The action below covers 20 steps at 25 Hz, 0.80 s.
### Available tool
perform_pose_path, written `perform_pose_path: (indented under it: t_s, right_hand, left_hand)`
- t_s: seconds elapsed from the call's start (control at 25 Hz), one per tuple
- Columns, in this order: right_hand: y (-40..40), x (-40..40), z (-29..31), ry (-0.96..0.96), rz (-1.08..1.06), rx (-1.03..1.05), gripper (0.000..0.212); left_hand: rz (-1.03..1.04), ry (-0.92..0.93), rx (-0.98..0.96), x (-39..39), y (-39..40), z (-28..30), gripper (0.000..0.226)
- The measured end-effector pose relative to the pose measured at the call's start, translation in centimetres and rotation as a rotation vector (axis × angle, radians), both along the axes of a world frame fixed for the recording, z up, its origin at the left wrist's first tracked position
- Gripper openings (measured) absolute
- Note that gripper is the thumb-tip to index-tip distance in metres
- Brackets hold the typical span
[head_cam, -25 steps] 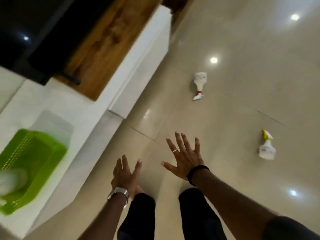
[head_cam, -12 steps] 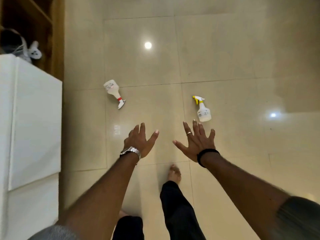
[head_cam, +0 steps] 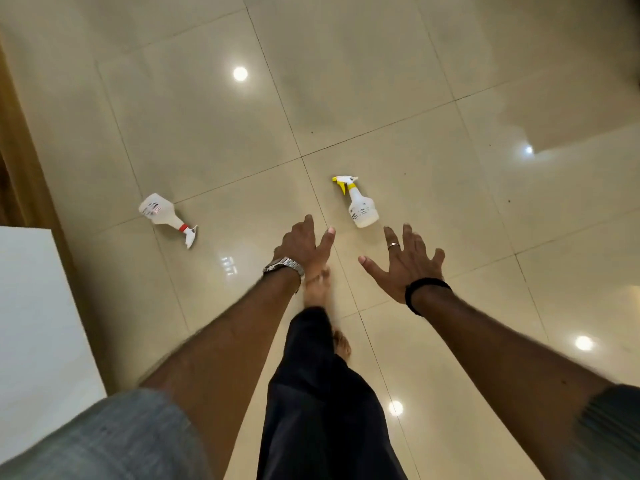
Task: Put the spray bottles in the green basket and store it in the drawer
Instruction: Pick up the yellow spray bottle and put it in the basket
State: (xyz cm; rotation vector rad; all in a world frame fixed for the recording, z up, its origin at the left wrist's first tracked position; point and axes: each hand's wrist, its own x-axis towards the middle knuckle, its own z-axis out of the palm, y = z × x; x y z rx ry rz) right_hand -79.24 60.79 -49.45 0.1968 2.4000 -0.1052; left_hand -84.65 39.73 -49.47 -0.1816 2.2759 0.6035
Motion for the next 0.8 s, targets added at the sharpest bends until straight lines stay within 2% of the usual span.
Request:
perform_pose_path:
  t_s: [0.24, 0.56, 0.68, 0.8]
  right_hand:
    - [2.7, -4.3, -4.3, -0.068, -0.040, 0.006, 0.092]
    - [2.3, -15.2, -17.6, -0.114, -0.132, -0.075, 0.088]
    - [2.2, -17.6, -23.9, -0.152, -0.178, -0.076, 0.088]
    - [2.0, -18.6, -29.7, -0.191, -0.225, -0.076, 0.086]
  left_hand:
    - [-0.032, -0.125, 0.050, -5.0, 3.8, -4.7, 0.074]
    - [-0.003, -0.256, 0.078, -12.2, 6.4, -17.5, 0.080]
    - [0.111, -0.331, 0.102, -12.8, 7.9, -23.7, 0.082]
    - [0.369, -0.446, 0.179, -13.5, 9.9, -29.2, 0.081]
